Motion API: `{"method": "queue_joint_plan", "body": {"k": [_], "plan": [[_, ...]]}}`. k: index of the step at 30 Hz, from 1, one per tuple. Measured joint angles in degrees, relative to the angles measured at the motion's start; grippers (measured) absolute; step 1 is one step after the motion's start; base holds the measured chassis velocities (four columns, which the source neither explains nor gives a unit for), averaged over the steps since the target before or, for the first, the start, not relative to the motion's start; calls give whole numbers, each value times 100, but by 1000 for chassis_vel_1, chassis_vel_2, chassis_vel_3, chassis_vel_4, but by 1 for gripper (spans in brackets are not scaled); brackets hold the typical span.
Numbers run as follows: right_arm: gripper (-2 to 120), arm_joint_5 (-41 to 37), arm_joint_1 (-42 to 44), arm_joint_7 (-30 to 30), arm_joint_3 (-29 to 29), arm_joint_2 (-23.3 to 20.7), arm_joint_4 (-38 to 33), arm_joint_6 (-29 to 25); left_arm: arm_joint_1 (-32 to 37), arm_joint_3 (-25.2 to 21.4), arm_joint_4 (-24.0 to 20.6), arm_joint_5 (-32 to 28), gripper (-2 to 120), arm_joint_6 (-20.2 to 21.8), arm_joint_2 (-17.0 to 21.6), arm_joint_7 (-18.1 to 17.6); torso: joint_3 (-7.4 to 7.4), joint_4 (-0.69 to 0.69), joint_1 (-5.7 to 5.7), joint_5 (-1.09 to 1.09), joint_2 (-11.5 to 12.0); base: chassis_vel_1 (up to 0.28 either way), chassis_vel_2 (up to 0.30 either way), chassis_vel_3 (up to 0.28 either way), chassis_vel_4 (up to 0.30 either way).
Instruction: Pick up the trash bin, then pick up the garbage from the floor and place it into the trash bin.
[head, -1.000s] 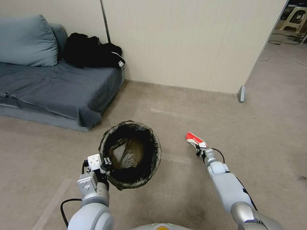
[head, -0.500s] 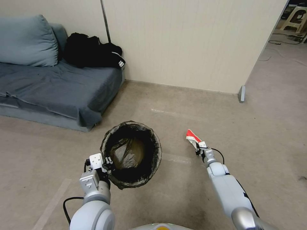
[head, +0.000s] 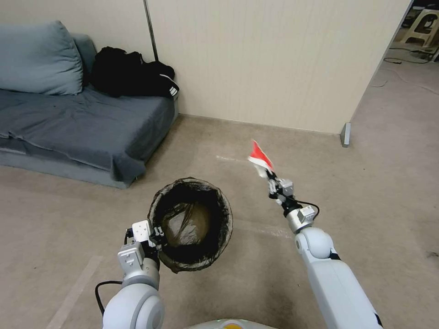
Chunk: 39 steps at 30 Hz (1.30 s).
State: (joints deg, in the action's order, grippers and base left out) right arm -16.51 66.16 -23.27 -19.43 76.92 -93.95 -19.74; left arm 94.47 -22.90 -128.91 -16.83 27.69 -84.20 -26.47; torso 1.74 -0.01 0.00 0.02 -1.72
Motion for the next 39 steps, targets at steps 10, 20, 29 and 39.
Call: {"method": "queue_joint_plan", "body": {"k": [10, 20, 29, 39], "plan": [[0, -277, 1050, -47, 1369, -865, -1412, 147, -43, 54, 55, 8, 0, 6, 65, 21, -1, 1, 0, -2, 0, 0, 0, 0, 0], [0, 304, 1193, -69, 1797, -954, -918, -45, -31, 51, 6, 8, 0, -2, 73, 12, 0, 1, 0, -1, 0, 0, 0, 0, 0], [0, 358, 1063, -68, 1645, -846, -432, -172, -14, 49, -47, 4, 0, 0, 96, 8, 0, 1, 0, -1, 0, 0, 0, 0, 0], [33, 427, 959, 41, 1626, -752, -304, -169, -7, 63, -76, -74, 0, -23, 99, 21, 0, 1, 0, -2, 1, 0, 0, 0, 0]]}}
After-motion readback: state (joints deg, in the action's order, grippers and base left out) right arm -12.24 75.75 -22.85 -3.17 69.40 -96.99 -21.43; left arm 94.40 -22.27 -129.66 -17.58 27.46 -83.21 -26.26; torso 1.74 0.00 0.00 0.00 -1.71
